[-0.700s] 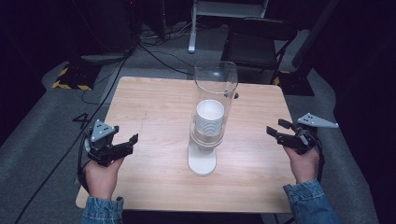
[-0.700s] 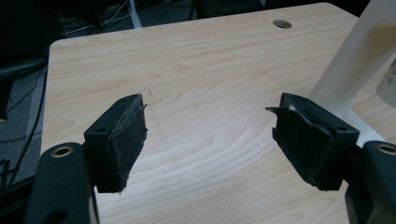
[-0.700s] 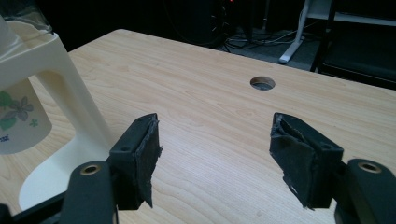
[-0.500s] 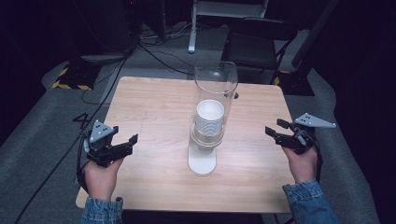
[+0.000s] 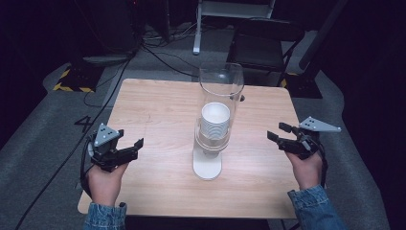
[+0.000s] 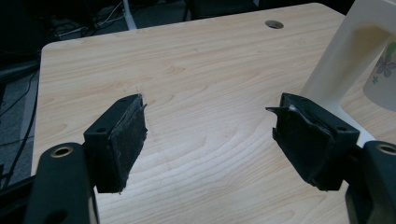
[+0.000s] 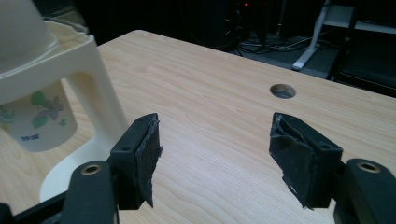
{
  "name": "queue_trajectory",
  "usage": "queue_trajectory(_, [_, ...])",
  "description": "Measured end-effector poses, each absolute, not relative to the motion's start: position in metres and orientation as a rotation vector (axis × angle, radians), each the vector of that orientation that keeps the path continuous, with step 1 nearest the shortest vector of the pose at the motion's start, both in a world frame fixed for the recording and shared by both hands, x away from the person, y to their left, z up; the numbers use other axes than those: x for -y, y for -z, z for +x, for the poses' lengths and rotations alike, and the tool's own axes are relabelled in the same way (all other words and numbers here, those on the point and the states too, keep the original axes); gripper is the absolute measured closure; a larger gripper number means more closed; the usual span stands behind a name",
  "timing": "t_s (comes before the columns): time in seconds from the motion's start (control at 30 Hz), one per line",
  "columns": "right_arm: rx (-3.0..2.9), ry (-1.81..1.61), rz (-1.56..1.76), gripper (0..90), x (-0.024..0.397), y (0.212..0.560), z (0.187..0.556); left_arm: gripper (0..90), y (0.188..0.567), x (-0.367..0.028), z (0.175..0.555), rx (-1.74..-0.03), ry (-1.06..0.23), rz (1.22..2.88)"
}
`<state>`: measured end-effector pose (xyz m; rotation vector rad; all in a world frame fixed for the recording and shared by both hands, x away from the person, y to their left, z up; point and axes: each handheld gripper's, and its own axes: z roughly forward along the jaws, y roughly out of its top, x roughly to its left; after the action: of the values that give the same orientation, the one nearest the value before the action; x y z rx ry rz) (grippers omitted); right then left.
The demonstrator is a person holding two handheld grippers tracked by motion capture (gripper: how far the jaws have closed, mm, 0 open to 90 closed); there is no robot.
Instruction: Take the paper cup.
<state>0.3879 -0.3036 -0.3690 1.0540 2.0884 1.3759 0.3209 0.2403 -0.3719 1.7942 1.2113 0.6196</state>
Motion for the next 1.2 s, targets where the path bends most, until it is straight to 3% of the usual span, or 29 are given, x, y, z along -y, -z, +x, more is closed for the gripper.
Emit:
queue_trajectory(0.67, [-2.347,-1.434,0.754,25.8,0.215,0.382,0.371,25.1,0.375,-0.237,0.323,-1.209,-0.597,1.804])
queue_trajectory(1.2, [-2.395,-1.487,0.707,15.4,0.172,0.397,0.375,25.1,0.379,-0.236,0.324,-1.22,-0.585,1.809])
